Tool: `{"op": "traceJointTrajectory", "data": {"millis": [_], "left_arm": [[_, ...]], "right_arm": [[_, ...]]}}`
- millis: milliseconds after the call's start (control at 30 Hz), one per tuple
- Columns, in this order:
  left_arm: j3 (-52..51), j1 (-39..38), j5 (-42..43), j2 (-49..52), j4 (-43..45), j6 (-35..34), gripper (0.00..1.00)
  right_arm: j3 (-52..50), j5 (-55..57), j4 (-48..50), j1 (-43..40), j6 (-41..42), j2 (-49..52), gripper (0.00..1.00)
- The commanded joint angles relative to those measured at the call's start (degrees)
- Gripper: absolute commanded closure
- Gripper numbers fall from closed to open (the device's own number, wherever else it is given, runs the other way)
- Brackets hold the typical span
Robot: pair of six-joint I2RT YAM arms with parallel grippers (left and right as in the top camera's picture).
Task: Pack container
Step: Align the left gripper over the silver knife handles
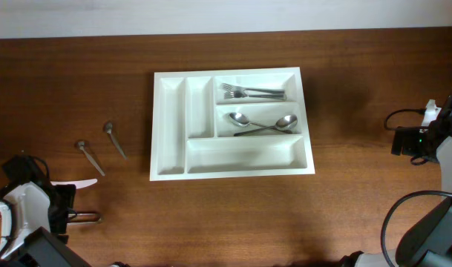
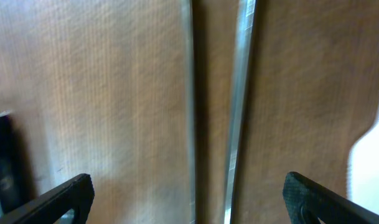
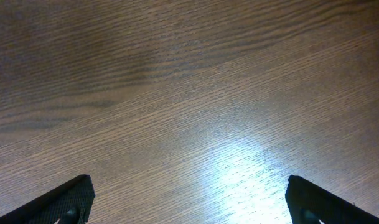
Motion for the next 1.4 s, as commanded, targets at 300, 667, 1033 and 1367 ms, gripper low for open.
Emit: {"op": "traceJointTrajectory", "data": {"millis": [300,667,1033,1367], "left_arm": [[-6.73,6.47,7.39,0.28,7.78,5.68,0.01],[-8.48,6.62,7.37,0.28,10.29,5.95,0.01],[-8.48,6.62,6.49,0.94,13.31,5.88,0.01],[-8.48,6.62,2.8,1.38,11.76,1.84,0.01]], "right_arm": [[-0.17,0.5,0.15,0.0,0.81,-0.11,0.01],[-0.17,0.5,0.15,0.0,0.81,-0.11,0.01],[-0.17,0.5,0.15,0.0,0.81,-0.11,0.01],[-0.17,0.5,0.15,0.0,0.81,-0.11,0.01]]}}
